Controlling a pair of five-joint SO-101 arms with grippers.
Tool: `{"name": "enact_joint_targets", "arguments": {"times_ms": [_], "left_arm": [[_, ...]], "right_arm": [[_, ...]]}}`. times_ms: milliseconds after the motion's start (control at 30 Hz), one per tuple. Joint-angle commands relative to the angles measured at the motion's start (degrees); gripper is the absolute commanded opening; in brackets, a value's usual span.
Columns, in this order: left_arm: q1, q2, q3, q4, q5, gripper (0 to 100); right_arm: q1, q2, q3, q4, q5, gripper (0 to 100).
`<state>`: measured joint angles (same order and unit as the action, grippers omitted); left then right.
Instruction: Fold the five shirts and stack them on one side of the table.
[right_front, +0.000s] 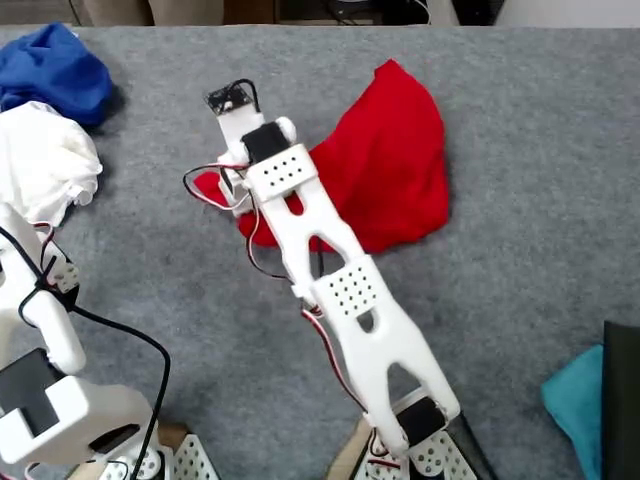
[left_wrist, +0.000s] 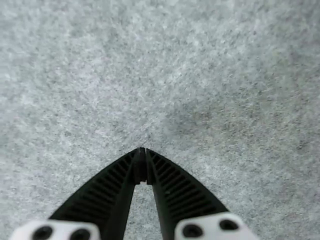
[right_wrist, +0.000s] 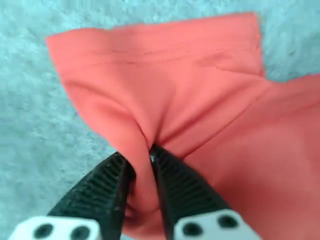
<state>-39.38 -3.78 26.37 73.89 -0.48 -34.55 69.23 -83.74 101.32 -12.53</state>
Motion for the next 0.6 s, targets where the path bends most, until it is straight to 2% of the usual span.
{"name": "enact_joint_targets", "arguments": {"times_ms": [0, 300, 467, 567], "left_arm": [[-0.6, -2.1, -2.5, 0.4, -0.3, 2], [-0.4, -2.1, -2.5, 0.4, -0.3, 2], [-0.2, -2.1, -2.5, 0.4, -0.3, 2], [-0.1, -2.1, -2.5, 0.4, -0.3, 2]], "right_arm": [[1.2, -10.0, 5.9, 1.1, -0.4, 0.5], [-1.1, -33.5, 43.7, 1.0, 0.4, 0.5], [-4.4, -41.5, 60.1, 0.8, 11.6, 0.8], [-4.4, -42.6, 64.0, 0.0, 13.9, 1.9]]}}
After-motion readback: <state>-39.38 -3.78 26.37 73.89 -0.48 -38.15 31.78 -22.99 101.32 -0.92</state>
